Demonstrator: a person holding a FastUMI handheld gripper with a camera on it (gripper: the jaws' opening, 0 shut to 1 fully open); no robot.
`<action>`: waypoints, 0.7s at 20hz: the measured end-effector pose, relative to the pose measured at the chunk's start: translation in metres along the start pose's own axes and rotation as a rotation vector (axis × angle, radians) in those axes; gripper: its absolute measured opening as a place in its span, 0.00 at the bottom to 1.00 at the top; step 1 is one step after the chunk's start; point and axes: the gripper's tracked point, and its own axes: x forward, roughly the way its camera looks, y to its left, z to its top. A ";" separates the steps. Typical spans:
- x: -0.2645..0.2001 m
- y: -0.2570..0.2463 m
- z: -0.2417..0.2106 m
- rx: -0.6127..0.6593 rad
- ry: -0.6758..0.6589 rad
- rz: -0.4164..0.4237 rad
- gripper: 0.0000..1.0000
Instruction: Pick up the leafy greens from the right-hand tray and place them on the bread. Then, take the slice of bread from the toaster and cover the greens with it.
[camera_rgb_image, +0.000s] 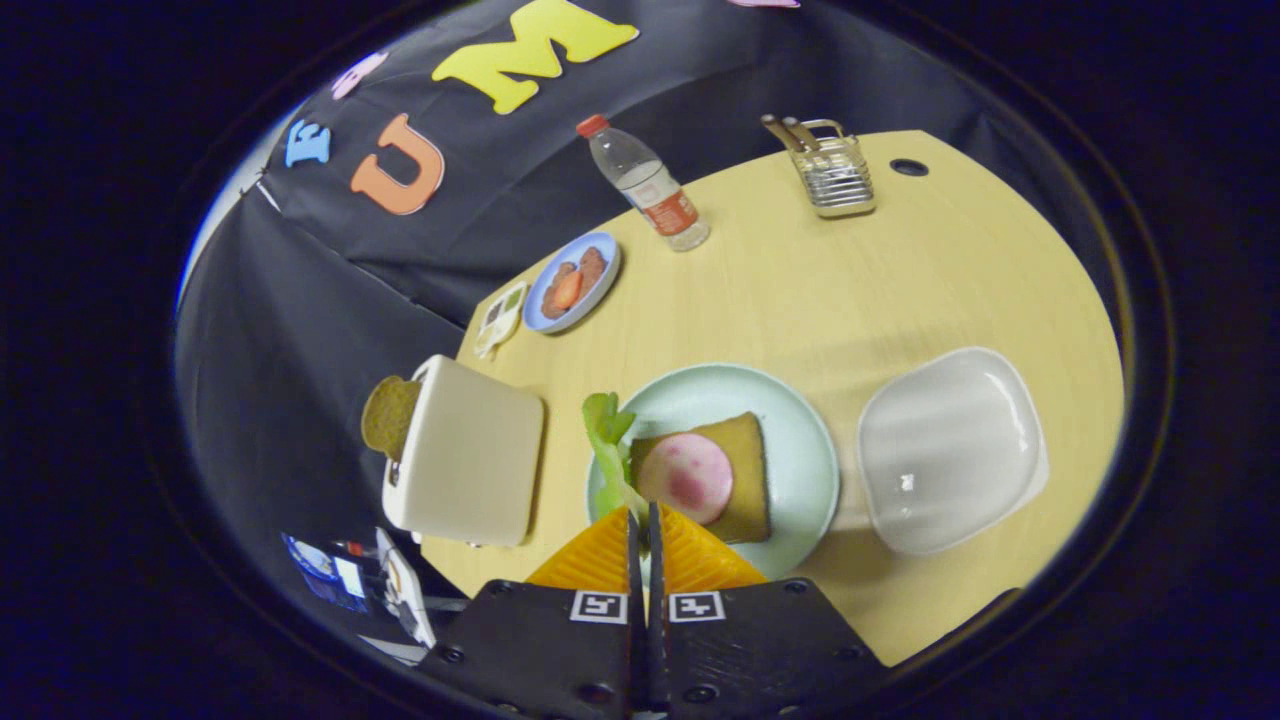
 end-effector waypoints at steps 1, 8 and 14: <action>-0.001 -0.007 0.001 -0.012 -0.003 -0.023 0.01; -0.012 -0.032 0.014 -0.043 -0.009 -0.124 0.37; -0.027 -0.036 0.023 -0.090 -0.046 -0.170 0.89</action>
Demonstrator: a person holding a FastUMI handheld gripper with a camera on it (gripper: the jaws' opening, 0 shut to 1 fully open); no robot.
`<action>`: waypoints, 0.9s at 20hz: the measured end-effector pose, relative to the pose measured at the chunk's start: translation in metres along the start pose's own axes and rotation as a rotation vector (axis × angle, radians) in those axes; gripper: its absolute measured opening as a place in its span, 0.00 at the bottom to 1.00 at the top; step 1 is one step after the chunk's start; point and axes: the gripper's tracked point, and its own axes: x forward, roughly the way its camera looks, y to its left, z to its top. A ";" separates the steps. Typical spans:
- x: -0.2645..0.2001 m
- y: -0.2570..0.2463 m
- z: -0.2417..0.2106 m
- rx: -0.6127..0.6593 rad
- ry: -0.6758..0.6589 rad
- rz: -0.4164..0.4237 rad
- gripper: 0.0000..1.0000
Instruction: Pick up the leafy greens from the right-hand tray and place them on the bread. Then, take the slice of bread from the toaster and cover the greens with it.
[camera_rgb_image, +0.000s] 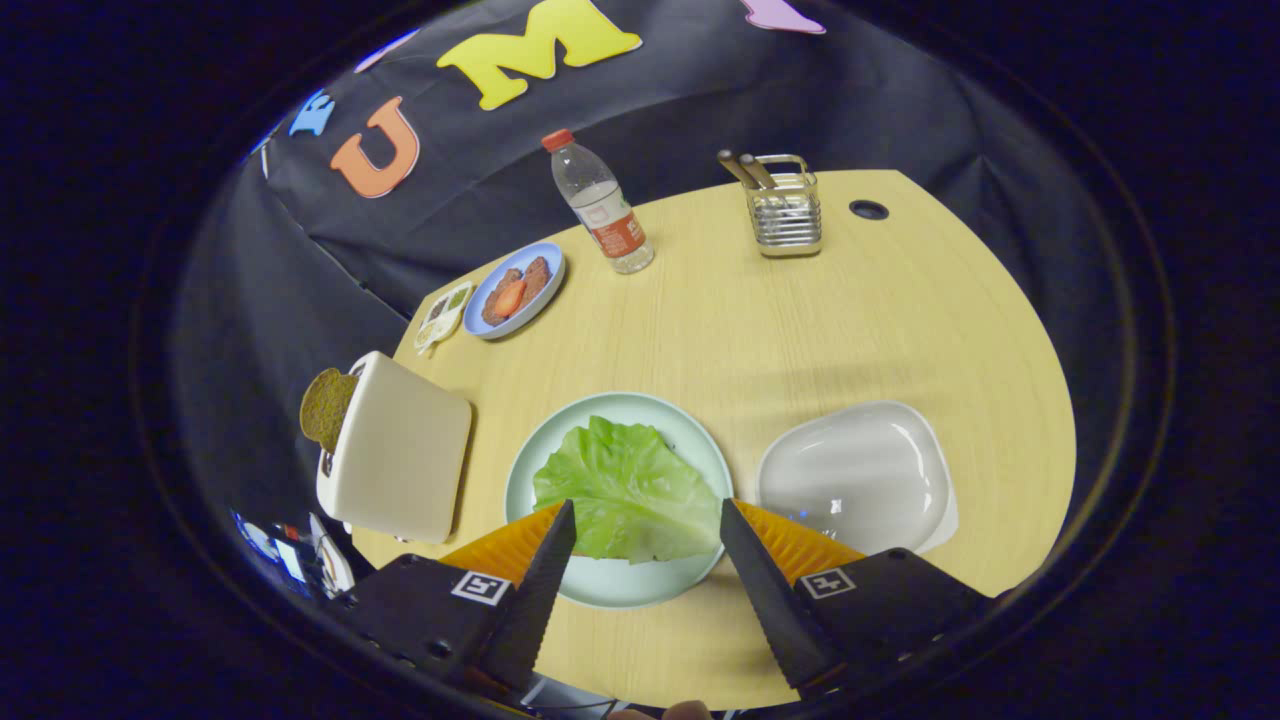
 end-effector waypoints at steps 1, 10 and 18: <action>-0.007 0.001 0.005 -0.023 -0.028 -0.003 0.90; -0.096 0.054 0.072 -0.229 -0.408 -0.070 0.96; -0.109 0.204 0.039 -0.283 -0.492 0.041 0.96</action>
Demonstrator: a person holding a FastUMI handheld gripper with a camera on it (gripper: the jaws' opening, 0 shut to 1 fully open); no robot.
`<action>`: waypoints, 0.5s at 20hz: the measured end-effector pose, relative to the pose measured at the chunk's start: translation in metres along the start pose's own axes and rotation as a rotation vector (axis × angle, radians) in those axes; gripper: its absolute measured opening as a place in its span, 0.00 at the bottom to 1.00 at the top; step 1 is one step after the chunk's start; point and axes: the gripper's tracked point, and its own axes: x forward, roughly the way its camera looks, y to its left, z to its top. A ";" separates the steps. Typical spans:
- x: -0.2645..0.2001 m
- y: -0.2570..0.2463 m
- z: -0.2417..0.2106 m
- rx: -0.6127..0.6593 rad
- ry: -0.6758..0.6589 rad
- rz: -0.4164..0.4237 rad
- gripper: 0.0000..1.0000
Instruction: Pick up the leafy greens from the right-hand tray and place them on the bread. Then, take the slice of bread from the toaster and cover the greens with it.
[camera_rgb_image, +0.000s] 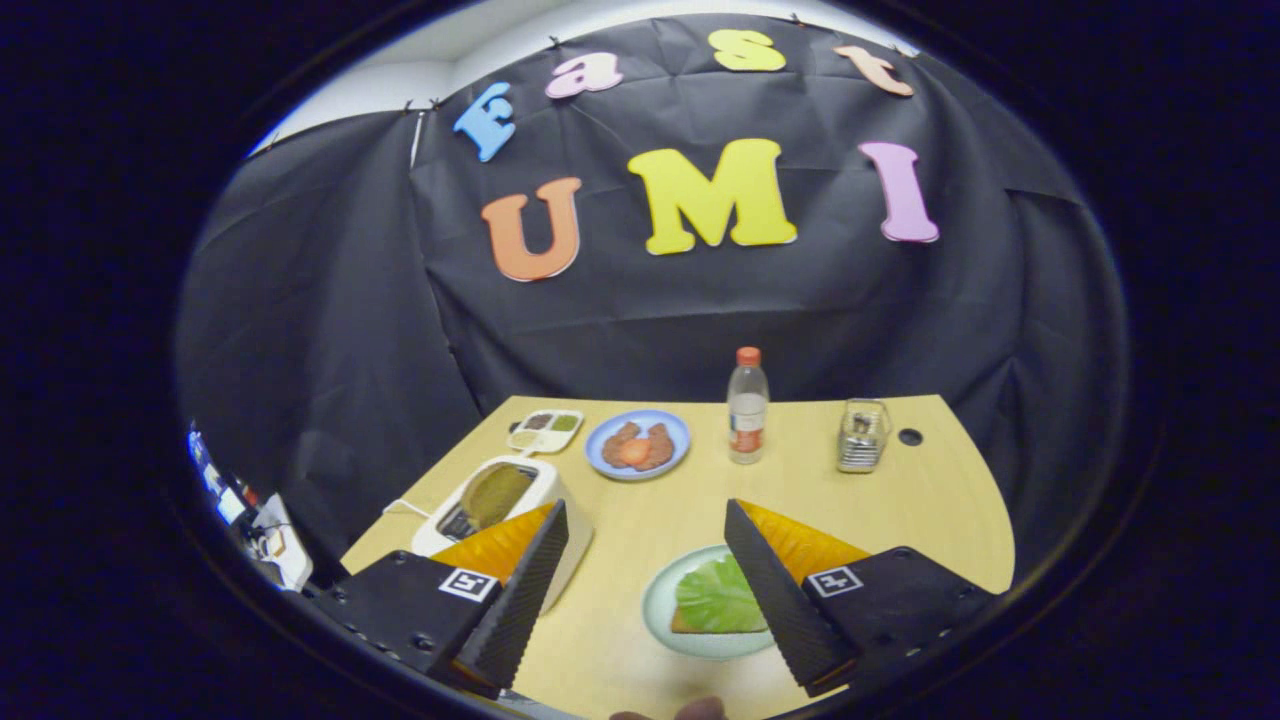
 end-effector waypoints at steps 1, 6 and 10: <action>0.005 0.024 -0.001 0.009 -0.002 0.007 0.96; 0.055 0.112 -0.015 0.034 0.025 -0.017 0.96; 0.106 0.143 -0.039 0.029 0.105 -0.054 0.95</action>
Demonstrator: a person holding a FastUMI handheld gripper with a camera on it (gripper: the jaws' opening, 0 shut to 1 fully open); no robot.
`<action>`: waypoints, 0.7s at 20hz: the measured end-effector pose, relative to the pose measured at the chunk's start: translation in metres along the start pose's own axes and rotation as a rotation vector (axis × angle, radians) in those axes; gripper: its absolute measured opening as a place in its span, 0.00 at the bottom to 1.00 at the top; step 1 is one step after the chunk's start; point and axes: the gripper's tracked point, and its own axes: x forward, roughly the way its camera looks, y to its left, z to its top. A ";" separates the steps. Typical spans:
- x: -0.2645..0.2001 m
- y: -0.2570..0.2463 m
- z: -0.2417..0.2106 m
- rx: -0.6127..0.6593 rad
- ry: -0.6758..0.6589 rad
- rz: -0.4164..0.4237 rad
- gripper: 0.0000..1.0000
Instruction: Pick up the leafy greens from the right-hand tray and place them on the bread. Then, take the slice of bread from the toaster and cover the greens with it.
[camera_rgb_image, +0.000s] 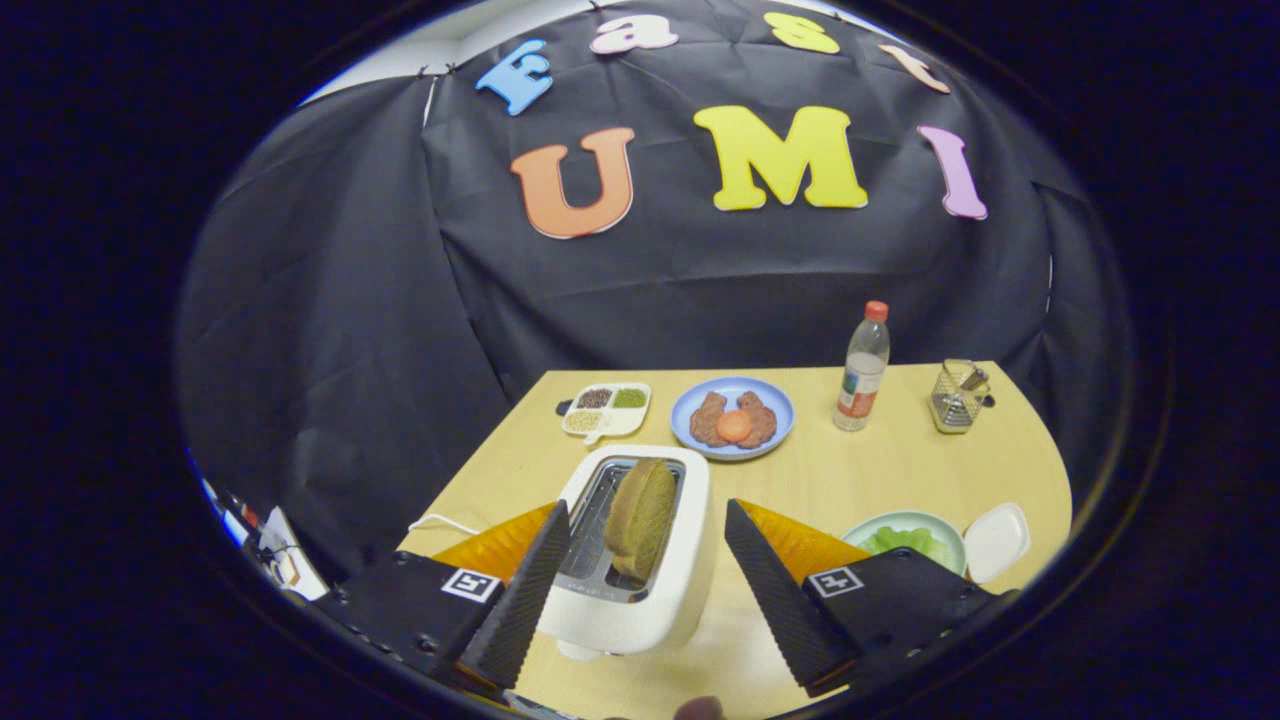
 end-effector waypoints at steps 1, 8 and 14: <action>0.012 0.001 -0.005 0.005 0.024 -0.021 0.95; 0.053 0.006 -0.017 -0.019 0.082 -0.122 0.68; 0.048 0.001 -0.008 -0.039 0.105 -0.146 0.10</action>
